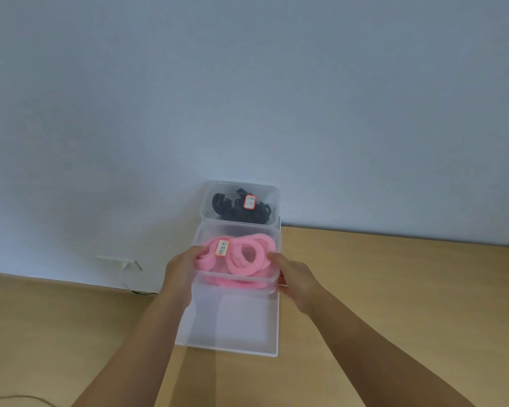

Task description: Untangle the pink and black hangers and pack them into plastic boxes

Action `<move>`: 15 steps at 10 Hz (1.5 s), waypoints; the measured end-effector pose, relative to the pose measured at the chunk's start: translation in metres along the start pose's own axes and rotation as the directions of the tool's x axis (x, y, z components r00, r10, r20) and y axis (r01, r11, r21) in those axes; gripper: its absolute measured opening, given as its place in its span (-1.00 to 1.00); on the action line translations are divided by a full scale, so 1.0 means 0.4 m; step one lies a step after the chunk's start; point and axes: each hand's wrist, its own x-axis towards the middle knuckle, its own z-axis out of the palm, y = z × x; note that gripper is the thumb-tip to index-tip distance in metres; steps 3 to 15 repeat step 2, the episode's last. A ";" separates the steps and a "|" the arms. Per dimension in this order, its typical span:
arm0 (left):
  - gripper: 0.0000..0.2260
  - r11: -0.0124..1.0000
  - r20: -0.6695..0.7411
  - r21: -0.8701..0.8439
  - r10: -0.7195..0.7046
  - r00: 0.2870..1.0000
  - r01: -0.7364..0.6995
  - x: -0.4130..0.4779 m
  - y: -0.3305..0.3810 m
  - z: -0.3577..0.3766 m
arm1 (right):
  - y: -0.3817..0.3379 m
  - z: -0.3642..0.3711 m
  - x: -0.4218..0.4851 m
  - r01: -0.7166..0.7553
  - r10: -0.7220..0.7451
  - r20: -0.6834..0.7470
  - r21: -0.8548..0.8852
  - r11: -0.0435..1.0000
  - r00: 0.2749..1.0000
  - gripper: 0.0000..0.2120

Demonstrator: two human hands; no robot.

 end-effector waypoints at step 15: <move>-0.47 0.864 -0.162 0.402 0.392 0.906 -0.302 -0.051 0.003 0.017 | -0.002 -0.005 -0.008 0.194 -0.264 -0.154 -0.361 0.912 0.952 -0.67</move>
